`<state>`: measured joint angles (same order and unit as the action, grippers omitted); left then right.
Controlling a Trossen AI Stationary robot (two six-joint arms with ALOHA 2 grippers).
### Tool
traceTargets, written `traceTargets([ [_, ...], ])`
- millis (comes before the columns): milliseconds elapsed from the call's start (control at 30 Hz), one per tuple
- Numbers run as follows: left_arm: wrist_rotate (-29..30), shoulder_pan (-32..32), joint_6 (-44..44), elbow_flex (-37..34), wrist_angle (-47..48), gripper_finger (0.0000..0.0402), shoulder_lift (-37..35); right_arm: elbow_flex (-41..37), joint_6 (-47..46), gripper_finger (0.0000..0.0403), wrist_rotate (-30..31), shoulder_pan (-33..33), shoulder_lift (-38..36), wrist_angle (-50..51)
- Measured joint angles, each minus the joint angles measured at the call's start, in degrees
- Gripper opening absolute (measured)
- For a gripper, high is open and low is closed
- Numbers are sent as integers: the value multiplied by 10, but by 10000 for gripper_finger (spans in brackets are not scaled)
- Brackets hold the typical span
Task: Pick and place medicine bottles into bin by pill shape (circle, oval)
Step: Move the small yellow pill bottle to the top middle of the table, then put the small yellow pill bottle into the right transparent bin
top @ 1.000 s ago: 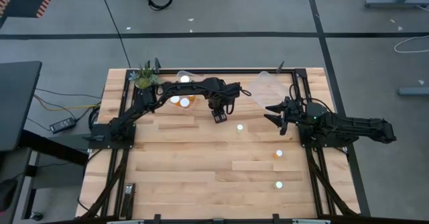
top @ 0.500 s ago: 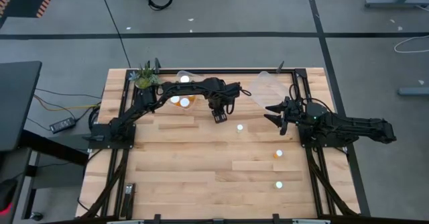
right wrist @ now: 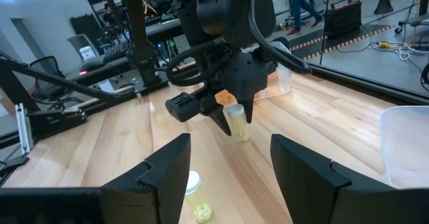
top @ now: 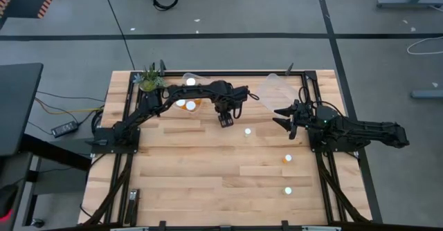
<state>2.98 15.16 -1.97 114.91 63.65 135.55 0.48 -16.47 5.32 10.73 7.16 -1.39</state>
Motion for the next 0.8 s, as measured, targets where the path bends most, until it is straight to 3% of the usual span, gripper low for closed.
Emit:
traceTargets([
  [200, 2, -6, -3, 0, 5, 226, 0, 0, 0, 214, 0, 0, 0, 0],
  [800, 44, -26, -3, 0, 50, 221, -60, 0, 0, 214, 0, 0, 0, 0],
])
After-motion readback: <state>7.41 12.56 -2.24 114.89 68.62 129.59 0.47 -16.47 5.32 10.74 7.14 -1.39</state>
